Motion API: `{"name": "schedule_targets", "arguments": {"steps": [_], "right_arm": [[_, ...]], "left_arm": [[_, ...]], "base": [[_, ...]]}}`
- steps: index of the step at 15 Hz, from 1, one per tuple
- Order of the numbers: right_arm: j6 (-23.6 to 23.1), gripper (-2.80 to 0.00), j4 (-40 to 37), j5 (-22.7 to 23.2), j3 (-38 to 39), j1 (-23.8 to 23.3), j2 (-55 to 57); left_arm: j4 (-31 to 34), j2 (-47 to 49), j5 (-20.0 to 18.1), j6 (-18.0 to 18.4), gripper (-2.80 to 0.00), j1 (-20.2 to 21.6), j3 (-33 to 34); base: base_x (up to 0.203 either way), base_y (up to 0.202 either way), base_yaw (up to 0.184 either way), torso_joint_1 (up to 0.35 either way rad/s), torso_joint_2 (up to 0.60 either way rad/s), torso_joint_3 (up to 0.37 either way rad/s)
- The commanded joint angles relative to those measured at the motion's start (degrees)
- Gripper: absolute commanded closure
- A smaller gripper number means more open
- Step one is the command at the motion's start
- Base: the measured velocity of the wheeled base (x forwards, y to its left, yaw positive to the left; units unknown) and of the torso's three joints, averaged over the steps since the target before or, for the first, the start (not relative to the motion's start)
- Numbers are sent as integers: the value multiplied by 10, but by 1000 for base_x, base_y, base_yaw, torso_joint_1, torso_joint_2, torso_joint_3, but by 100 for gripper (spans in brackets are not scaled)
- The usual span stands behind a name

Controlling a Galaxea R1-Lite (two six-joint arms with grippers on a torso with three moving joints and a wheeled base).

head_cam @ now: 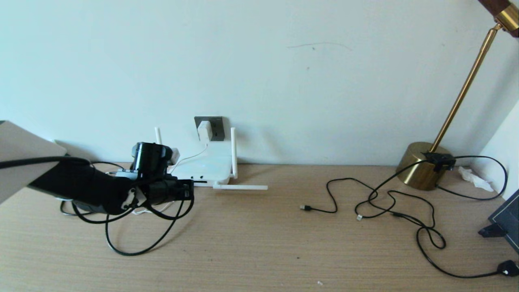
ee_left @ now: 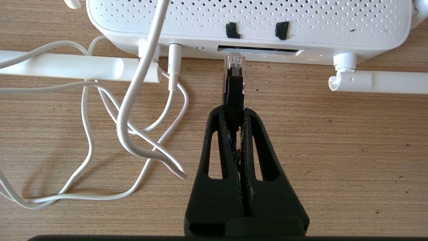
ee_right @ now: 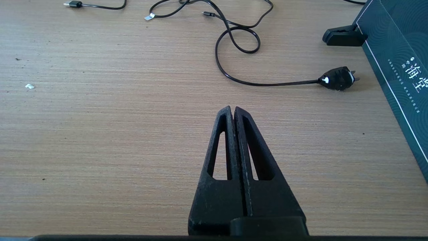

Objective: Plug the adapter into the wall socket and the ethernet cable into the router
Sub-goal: Plug cable into router interface

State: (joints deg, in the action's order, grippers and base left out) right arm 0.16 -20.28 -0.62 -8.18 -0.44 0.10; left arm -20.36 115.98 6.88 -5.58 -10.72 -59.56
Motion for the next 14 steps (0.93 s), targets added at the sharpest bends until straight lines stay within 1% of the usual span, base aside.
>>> {"name": "schedule_targets", "arguments": {"steps": [1,7,14], "right_arm": [[0,0,-1,0,0,0,1],[1,0,-1,0,0,-1,1],[1,0,-1,0,0,0,1]], "left_arm": [[-1,-1,1,0,0,1,-1],[0,6,1,0,0,10,-13],[0,6,0,0,0,10,-14]], "base": [[0,0,0,0,0,0],[0,0,0,0,0,0],[0,0,0,0,0,0]]}}
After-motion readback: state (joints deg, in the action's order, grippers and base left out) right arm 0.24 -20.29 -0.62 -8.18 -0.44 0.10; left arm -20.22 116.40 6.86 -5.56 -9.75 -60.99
